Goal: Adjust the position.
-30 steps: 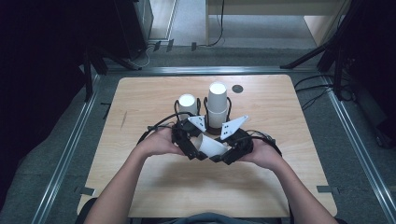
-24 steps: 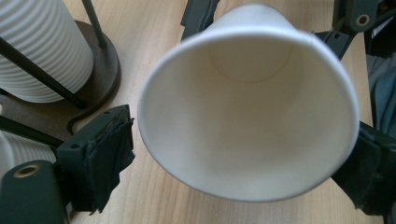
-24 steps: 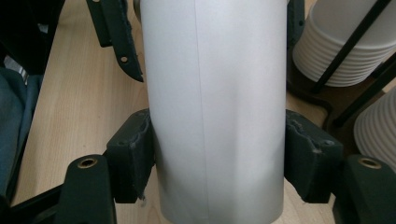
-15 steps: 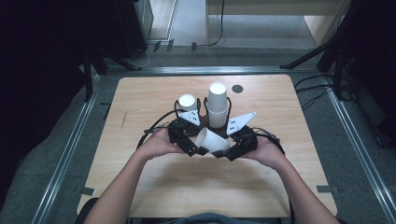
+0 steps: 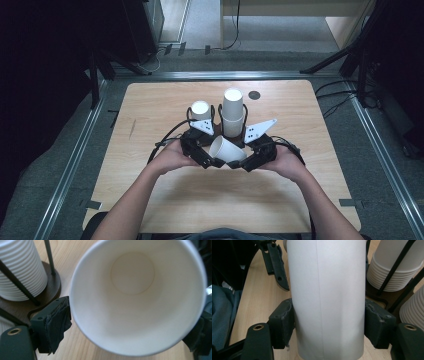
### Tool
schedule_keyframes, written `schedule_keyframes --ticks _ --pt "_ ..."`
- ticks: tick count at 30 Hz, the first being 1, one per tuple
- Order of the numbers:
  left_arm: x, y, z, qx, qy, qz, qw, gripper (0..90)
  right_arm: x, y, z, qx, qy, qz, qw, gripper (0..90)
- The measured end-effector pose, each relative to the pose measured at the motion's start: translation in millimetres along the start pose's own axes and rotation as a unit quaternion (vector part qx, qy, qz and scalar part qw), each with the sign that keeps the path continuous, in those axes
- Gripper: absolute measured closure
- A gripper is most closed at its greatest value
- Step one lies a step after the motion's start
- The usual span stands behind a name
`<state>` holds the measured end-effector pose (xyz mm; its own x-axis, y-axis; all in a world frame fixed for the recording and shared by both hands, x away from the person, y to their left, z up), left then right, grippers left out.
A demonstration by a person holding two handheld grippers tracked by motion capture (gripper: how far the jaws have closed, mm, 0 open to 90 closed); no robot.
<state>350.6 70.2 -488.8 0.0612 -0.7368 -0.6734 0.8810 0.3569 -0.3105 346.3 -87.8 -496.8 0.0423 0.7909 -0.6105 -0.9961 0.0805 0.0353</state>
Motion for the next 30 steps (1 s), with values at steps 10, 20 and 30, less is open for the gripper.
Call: schedule_keyframes --ticks 10,20,30 --pt "-6.1 -1.2 3.1 -0.016 -0.032 -0.034 0.9988 19.1 1.4 0.5 0.6 0.002 -0.01 0.01 0.9999 32.1" --pt "-6.9 -2.1 4.6 -0.01 -0.017 -0.039 0.9991 26.0 1.3 1.3 -1.1 0.003 -0.003 0.015 0.9999 32.7" --pt "-15.1 0.5 6.0 0.007 0.009 -0.01 0.9999 25.4 2.5 -2.1 -3.4 0.027 0.015 0.009 0.9995 23.7"
Point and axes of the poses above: each handheld gripper's, and its own axes: x roughly forward along the jaws, z roughly out of its top, y roughly to its left, the point moved 5 cm from there along x, roughly forward along the jaws, and after that the axes turned 7 degrees about -x, right-handed, at the moved point
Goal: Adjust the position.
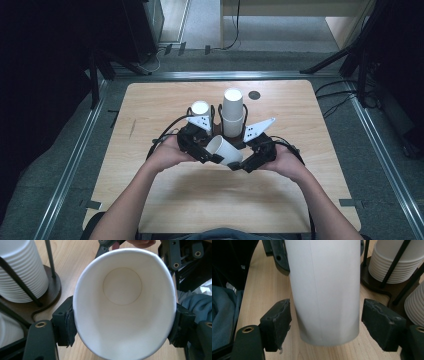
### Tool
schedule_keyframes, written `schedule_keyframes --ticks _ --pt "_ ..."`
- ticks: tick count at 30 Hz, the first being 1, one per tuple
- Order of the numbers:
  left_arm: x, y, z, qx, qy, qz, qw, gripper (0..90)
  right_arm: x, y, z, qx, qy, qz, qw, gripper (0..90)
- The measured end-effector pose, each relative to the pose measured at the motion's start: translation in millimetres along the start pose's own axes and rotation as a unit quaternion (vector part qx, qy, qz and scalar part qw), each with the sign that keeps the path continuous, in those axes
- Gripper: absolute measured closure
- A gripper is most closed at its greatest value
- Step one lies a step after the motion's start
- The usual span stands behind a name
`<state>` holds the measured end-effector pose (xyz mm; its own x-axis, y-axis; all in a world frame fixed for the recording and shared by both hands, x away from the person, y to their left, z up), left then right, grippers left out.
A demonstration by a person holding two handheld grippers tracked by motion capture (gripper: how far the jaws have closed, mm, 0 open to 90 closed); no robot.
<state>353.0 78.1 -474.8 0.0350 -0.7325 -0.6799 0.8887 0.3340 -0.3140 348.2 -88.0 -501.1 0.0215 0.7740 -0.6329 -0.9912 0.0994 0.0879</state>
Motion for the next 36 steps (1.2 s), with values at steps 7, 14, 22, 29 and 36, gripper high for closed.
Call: schedule_keyframes --ticks 7,14,22,29,36 --pt "-8.5 3.7 2.9 0.029 0.031 0.021 0.9989 25.3 4.4 -2.3 -0.7 -0.004 0.006 -0.014 0.9999 23.5" --pt "-7.7 5.2 5.2 0.04 0.059 0.038 0.9967 25.2 9.5 -2.4 -1.4 -0.005 0.011 -0.018 0.9998 23.5" --pt "1.6 -0.5 5.8 0.06 0.088 0.046 0.9932 25.2 12.2 -2.4 -1.2 -0.01 0.011 -0.027 0.9995 23.5" --pt "14.4 -5.5 2.8 0.072 0.119 0.05 0.9891 24.9 19.3 1.6 -2.1 -0.011 0.017 -0.012 0.9997 23.6" --pt "15.2 -7.6 4.3 0.068 0.113 0.043 0.9903 23.8 25.8 5.2 -1.7 -0.02 0.021 -0.003 0.9996 26.2"
Point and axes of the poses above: each handheld gripper's, and its own axes: x roughly forward along the jaws, z roughly out of its top, y roughly to its left, the point moved 5 cm from there along x, roughly forward along the jaws, and after that the axes turned 7 degrees about -x, right-handed, at the moved point
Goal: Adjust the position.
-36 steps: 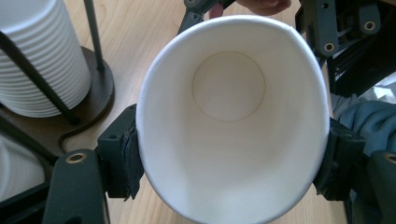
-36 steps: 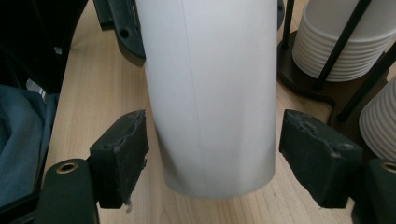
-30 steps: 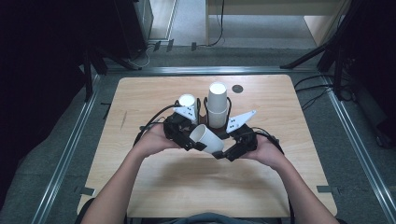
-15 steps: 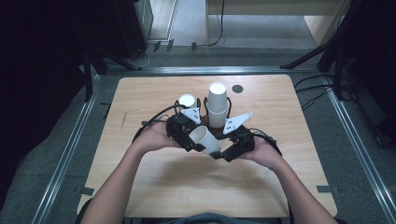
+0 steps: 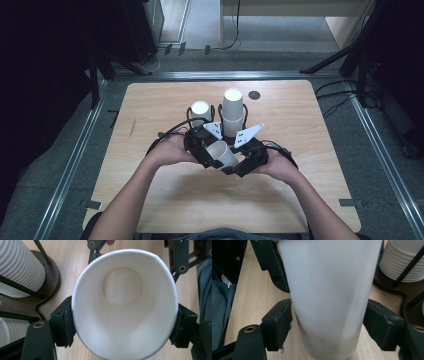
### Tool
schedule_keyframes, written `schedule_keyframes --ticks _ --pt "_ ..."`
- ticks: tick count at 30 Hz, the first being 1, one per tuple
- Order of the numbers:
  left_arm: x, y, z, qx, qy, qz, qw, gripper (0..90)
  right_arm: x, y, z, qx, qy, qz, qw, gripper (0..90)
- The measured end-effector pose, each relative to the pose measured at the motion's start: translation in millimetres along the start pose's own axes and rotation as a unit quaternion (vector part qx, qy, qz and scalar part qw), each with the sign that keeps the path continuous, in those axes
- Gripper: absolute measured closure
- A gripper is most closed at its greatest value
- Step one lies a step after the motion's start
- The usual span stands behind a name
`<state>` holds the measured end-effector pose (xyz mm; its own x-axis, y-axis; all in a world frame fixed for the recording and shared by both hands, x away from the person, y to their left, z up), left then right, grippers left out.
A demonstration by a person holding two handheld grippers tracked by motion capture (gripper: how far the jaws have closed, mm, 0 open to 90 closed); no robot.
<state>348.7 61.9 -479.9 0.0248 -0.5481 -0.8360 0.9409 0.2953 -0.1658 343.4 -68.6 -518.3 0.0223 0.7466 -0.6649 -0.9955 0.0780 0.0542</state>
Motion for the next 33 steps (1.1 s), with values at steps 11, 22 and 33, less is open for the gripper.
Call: schedule_keyframes --ticks 11,22,33 --pt "-1.3 -2.3 -1.5 0.006 -0.025 0.004 0.9997 19.6 -1.6 1.9 2.5 -0.015 -0.003 0.0 0.9999 32.5" --pt "-5.1 4.3 -2.2 -0.034 -0.069 0.011 0.9969 7.4 -10.1 -1.1 3.6 -0.014 -0.015 -0.009 0.9998 32.3" --pt "-5.2 3.4 -3.6 -0.069 -0.116 -0.013 0.9908 7.5 -17.2 -4.4 3.2 -0.004 -0.028 -0.016 0.9995 32.1"
Point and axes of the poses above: each handheld gripper's, and its own axes: x roughly forward along the jaws, z roughly out of its top, y roughly to its left, the point moved 5 cm from there along x, roughly forward along the jaws, and after that the axes turned 7 degrees about -x, right-handed, at the moved point
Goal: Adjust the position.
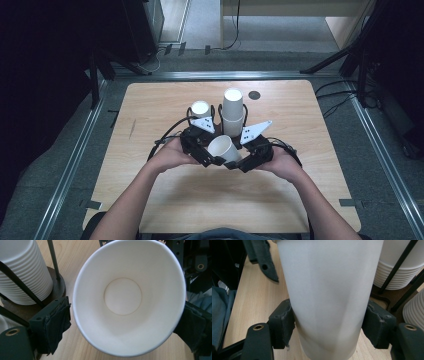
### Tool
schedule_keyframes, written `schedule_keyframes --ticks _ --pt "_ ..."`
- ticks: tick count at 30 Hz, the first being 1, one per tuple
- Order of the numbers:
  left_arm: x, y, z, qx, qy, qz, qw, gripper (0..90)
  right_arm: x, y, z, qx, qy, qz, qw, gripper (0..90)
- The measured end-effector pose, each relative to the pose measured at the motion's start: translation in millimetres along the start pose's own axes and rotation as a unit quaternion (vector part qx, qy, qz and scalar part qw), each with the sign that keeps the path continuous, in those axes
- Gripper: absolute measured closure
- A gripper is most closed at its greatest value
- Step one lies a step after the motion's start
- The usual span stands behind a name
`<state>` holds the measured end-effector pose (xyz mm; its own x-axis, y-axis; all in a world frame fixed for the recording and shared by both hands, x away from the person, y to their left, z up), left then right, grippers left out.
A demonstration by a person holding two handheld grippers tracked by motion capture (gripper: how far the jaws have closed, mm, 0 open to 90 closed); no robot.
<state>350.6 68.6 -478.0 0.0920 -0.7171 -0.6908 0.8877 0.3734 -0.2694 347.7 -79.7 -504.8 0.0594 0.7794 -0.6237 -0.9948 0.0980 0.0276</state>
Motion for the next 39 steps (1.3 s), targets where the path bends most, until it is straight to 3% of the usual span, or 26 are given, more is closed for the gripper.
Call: schedule_keyframes --ticks 2,8,17,20,27,35,39 --pt "1.0 -0.1 0.1 -0.003 -0.009 0.005 0.9999 7.4 -0.9 0.1 0.3 0.003 -0.002 0.001 1.0 32.1" --pt "2.8 -0.8 1.6 -0.022 -0.034 -0.011 0.9991 6.6 -2.6 -0.4 0.3 0.004 -0.007 0.0 1.0 32.1" --pt "6.3 -1.7 2.2 -0.026 -0.058 -0.015 0.9979 6.8 -4.1 -0.6 0.7 0.011 -0.014 0.001 0.9998 32.0" --pt "6.4 -1.8 3.4 -0.034 -0.071 -0.026 0.9966 7.6 -3.9 -0.6 0.8 0.013 -0.016 0.003 0.9998 31.9" --pt "2.4 -2.9 5.0 -0.028 -0.094 -0.026 0.9948 19.0 -5.4 -0.9 1.8 0.025 -0.026 0.012 0.9993 32.1" --pt "3.3 -2.8 4.3 -0.014 -0.074 -0.013 0.9971 23.2 -4.2 -1.3 -0.1 0.026 -0.018 0.011 0.9995 31.3" --pt "0.6 -0.3 5.4 -0.017 -0.076 0.0 0.997 23.2 -3.7 -2.3 -0.9 0.043 -0.016 0.008 0.9989 24.9"
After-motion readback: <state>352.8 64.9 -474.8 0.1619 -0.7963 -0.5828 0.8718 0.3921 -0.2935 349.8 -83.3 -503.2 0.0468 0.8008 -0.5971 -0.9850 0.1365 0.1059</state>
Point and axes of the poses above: each handheld gripper's, and its own axes: x roughly forward along the jaws, z roughly out of its top, y roughly to its left, the point moved 5 cm from there along x, roughly forward along the jaws, and after that the axes turned 7 degrees about -x, right-handed, at the moved point
